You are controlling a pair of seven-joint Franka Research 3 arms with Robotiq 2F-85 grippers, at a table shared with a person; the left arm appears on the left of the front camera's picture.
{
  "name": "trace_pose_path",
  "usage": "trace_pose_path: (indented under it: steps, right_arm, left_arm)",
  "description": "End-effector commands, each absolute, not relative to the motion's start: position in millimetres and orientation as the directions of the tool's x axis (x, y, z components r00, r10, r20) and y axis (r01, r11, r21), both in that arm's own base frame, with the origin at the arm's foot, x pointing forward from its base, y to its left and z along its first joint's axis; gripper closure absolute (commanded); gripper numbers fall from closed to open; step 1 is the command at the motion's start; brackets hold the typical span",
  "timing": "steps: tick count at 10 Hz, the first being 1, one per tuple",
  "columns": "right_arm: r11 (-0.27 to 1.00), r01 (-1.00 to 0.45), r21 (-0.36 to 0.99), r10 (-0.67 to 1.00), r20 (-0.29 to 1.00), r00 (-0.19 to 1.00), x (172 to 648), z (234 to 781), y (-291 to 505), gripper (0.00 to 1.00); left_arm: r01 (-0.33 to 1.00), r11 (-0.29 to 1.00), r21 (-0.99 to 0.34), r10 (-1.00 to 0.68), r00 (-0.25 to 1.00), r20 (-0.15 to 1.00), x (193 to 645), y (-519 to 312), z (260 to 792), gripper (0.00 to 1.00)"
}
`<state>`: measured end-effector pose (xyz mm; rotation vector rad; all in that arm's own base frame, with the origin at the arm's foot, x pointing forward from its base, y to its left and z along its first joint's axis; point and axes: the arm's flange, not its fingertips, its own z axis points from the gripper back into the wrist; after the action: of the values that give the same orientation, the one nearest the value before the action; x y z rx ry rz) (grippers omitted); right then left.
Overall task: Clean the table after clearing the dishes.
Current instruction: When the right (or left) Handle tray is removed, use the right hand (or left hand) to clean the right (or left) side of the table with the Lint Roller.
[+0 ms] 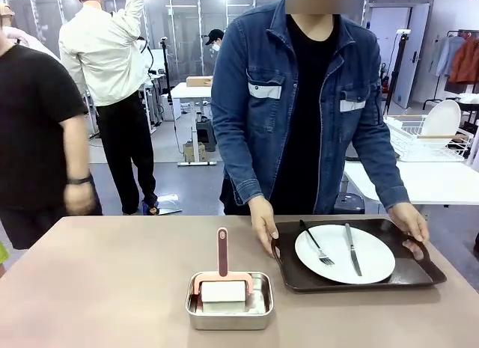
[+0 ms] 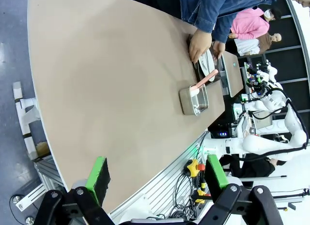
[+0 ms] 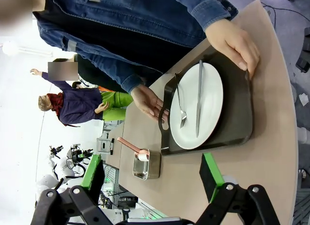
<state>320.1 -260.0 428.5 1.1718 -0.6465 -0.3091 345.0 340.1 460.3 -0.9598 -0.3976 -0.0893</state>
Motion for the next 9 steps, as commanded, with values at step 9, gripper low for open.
trace_pose_path:
  steps: [9]
  right_arm:
    - [0.482,-0.113,0.869,-0.485,0.372,0.792,327,456,-229,0.0]
  left_arm:
    - [0.234,0.584,-0.777,0.111,0.925,0.362,342,340,465,0.0]
